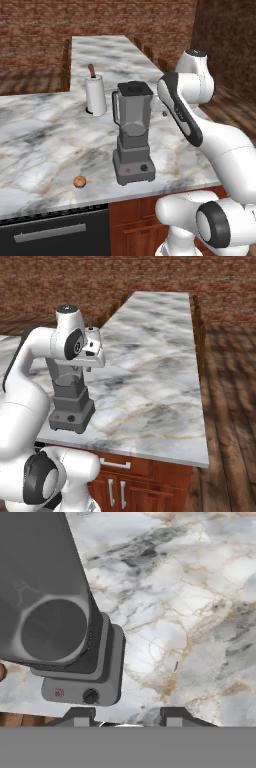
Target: Open the blender lid, put the tangerine in the blender, close the lid, and start the blender.
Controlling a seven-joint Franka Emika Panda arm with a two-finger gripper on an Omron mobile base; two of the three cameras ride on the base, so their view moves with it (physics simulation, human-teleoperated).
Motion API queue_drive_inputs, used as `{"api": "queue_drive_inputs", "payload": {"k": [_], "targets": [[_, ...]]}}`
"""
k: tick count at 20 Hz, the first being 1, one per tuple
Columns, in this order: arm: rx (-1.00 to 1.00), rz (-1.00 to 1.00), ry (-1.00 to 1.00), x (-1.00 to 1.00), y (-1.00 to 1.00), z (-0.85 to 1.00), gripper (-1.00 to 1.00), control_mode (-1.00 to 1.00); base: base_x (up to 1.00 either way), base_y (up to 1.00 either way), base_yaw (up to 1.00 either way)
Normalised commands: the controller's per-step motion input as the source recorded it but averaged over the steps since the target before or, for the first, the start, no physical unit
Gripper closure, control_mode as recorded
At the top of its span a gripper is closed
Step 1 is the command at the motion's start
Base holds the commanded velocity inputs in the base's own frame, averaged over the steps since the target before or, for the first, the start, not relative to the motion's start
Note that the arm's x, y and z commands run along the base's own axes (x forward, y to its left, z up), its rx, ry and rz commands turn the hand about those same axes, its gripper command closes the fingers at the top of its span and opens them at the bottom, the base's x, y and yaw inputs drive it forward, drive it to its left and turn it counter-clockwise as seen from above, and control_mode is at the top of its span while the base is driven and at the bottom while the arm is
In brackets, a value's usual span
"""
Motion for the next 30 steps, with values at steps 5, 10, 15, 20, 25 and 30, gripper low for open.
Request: {"api": "queue_drive_inputs", "payload": {"k": [5,10,15,20,25,30], "targets": [[0.0,0.0,-0.05,-0.13,0.01,0.0,-1.0,-1.0,0.0,0.0,0.0],[0.0,-0.04,-0.3,-0.81,0.04,0.33,-1.0,-1.0,0.0,0.0,0.0],[0.0,-0.04,-0.17,-0.71,0.39,0.92,-1.0,-1.0,0.0,0.0,0.0],[-0.01,-0.05,-0.02,-0.1,0.78,0.8,-1.0,-1.0,0.0,0.0,0.0],[0.0,0.0,0.0,0.3,0.53,0.3,-1.0,-1.0,0.0,0.0,0.0],[0.0,0.0,0.01,0.42,0.05,-0.01,-1.0,-1.0,0.0,0.0,0.0]]}}
